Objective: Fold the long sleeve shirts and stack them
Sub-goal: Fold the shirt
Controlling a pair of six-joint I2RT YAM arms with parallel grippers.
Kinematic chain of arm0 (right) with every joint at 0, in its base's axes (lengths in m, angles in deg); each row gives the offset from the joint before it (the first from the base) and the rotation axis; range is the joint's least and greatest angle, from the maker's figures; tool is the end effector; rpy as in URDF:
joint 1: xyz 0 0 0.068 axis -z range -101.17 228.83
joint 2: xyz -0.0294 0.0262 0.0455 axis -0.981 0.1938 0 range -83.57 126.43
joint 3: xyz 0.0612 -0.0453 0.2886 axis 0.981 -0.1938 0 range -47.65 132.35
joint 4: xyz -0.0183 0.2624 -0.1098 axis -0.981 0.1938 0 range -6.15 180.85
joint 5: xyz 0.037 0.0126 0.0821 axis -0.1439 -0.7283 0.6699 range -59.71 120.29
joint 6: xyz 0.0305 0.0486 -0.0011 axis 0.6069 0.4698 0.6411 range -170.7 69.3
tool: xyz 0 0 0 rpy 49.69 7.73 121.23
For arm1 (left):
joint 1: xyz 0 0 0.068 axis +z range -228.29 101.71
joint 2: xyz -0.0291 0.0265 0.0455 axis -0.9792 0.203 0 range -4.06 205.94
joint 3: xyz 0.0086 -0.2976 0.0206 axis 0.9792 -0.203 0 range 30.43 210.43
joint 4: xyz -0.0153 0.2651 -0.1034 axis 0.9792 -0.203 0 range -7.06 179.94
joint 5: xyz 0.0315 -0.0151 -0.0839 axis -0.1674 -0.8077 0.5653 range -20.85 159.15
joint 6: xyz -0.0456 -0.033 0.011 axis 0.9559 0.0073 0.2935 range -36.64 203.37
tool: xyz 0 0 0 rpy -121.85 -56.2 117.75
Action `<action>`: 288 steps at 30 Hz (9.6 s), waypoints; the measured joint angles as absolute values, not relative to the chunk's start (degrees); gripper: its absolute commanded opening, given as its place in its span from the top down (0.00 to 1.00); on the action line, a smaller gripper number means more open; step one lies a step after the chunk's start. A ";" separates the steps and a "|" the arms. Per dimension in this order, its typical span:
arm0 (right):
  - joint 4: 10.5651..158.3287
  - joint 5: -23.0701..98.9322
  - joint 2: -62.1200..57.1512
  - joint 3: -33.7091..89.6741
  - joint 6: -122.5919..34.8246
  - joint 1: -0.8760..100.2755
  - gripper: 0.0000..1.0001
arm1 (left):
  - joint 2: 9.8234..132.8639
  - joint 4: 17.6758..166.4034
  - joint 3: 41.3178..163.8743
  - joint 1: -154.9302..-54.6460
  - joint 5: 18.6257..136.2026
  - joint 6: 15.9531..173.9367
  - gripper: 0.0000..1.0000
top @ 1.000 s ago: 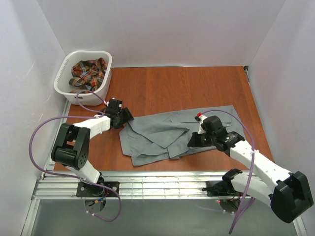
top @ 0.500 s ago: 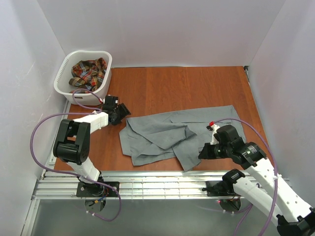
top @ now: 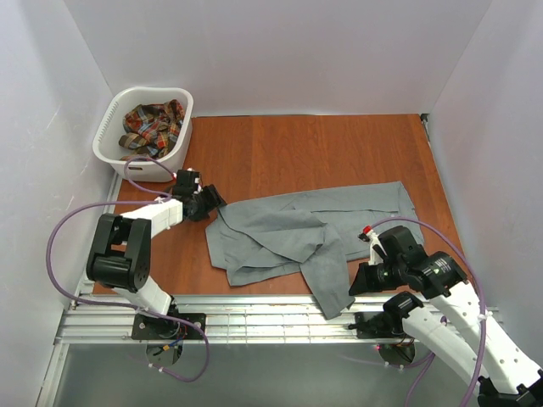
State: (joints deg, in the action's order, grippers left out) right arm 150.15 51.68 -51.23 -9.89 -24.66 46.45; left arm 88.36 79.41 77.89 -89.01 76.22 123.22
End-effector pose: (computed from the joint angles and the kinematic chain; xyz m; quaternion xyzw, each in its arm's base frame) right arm 0.0699 0.0619 0.2563 -0.0991 0.9470 0.2773 0.1280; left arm 0.3238 -0.0664 0.1612 -0.2220 0.9271 -0.1797 0.2427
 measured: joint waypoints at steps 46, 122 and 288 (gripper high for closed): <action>155.60 49.08 -45.26 -3.99 -31.80 46.45 0.74 | 93.80 75.89 85.56 -100.55 71.92 122.28 0.37; 111.01 27.28 6.08 1.95 -40.66 18.45 0.46 | 57.61 71.13 67.44 -89.64 61.45 110.35 0.05; 117.87 63.30 11.59 16.86 -40.61 69.02 0.40 | 101.21 72.37 94.37 -89.40 64.62 105.89 0.32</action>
